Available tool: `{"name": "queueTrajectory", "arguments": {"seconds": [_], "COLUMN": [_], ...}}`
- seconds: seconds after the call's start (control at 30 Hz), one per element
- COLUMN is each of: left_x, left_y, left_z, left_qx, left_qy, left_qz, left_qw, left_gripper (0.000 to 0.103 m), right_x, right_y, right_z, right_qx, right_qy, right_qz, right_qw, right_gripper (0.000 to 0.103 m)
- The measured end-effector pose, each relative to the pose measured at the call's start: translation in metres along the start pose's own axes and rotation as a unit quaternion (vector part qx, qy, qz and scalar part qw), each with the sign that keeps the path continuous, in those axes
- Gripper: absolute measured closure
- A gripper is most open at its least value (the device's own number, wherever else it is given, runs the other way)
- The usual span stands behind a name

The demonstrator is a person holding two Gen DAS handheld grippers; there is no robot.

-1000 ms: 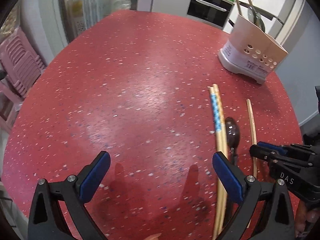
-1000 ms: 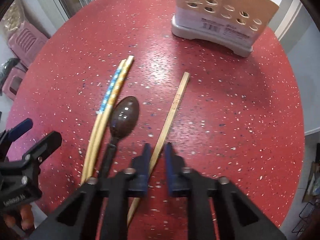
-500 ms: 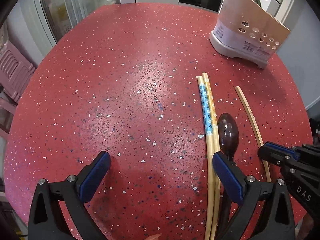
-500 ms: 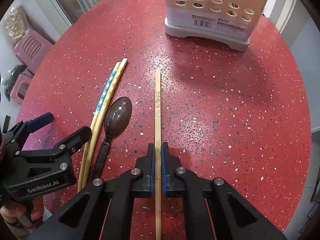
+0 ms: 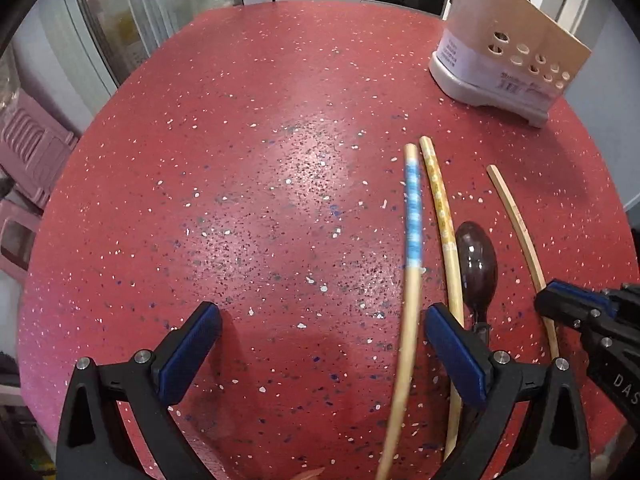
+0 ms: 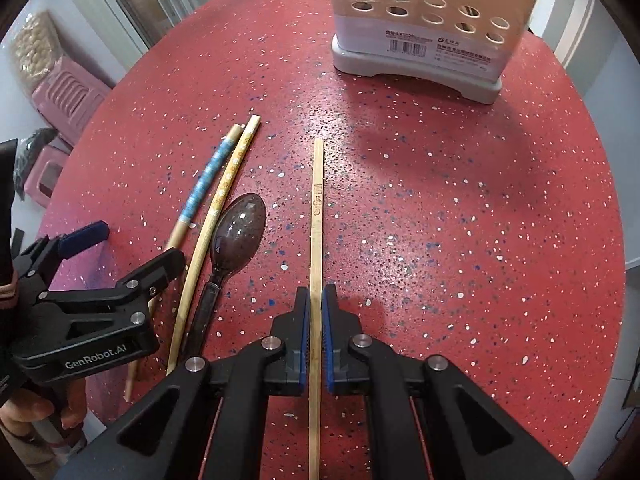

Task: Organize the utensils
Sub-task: 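Close the left gripper on a blue-patterned chopstick while the right gripper holds its chopstick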

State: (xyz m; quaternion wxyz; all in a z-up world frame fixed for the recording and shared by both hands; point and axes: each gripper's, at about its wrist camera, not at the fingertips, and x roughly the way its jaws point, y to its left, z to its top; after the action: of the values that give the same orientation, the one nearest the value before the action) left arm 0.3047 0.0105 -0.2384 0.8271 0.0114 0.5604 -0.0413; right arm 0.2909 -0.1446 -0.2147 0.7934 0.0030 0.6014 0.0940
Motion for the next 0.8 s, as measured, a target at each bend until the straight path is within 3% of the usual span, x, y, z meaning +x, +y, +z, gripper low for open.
{"name": "queueTrajectory", "arguments": {"seconds": [0.1,0.27,0.4,0.5,0.53,0.7,0.8], "left_x": [0.0,0.004,0.007,0.003,0.002,-0.001,-0.004], "left_y": [-0.002,-0.006,-0.01,-0.014,-0.015,-0.03,-0.04], "left_z": [0.001,0.01,0.021,0.027,0.03,0.044,0.049], "left_qx": [0.002,0.006,0.019,0.035,0.04,0.072,0.088], "left_qy": [0.002,0.013,0.024,0.02,0.022,0.043,0.049], "left_qz": [0.001,0.001,-0.003,-0.012,-0.014,-0.025,-0.033], "left_qw": [1.0,0.9999,0.9995,0.9991,0.9989,0.9962,0.9944], "left_gripper": [0.0,0.0,0.0,0.001,0.009,0.029,0.069], "right_x": [0.001,0.005,0.01,0.012,0.012,0.009,0.006], "right_y": [0.003,0.004,0.01,0.012,0.012,0.005,-0.004], "right_z": [0.003,0.017,0.028,0.032,0.032,0.028,0.02], "right_qx": [-0.007,0.0,-0.024,-0.051,-0.056,-0.066,-0.063], "right_qy": [0.008,0.049,0.071,0.083,0.083,0.076,0.066], "right_qz": [-0.004,0.023,0.002,-0.019,-0.023,-0.013,0.006], "right_qw": [1.0,0.999,0.997,0.995,0.995,0.995,0.996], "right_gripper": [0.095,0.072,0.074,0.092,0.096,0.097,0.097]}}
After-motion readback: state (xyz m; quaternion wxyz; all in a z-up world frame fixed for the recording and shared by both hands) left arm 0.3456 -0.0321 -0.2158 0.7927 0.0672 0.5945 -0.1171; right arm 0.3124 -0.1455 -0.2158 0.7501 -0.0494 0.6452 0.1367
